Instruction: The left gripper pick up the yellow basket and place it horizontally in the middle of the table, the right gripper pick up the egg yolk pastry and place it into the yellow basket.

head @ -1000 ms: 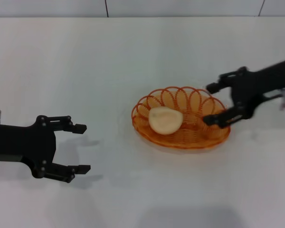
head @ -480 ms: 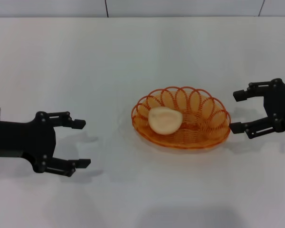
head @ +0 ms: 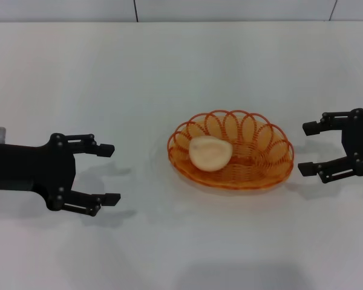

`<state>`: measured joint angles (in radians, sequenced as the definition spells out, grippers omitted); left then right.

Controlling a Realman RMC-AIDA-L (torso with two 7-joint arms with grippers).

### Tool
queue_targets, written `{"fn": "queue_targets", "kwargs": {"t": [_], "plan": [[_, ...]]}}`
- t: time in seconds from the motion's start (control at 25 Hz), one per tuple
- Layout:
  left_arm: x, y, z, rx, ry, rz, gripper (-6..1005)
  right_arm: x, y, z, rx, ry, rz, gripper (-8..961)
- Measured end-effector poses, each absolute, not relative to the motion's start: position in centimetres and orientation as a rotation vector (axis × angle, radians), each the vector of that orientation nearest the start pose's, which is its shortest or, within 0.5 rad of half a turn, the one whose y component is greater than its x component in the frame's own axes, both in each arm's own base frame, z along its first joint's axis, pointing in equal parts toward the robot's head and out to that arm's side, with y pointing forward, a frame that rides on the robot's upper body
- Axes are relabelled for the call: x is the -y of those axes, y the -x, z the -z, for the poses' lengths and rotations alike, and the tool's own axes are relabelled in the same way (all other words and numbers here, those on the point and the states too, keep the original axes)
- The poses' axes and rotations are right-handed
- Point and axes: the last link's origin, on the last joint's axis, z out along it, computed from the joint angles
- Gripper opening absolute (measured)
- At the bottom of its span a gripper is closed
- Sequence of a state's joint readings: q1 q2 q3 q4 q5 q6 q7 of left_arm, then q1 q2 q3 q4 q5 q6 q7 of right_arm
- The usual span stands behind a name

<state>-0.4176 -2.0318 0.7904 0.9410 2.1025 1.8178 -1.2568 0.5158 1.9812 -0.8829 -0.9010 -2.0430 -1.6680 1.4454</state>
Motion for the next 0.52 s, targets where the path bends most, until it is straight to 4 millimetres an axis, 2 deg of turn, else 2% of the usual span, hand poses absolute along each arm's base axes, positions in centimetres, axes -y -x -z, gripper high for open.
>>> {"fn": "queue_targets", "kwargs": {"t": [0.52], "plan": [[-29.13,27.03,-4.21,0.183,2.974,0.435,882,-33.62,-24.93,-4.33,-0.310,2.914,-0.373,872]]}}
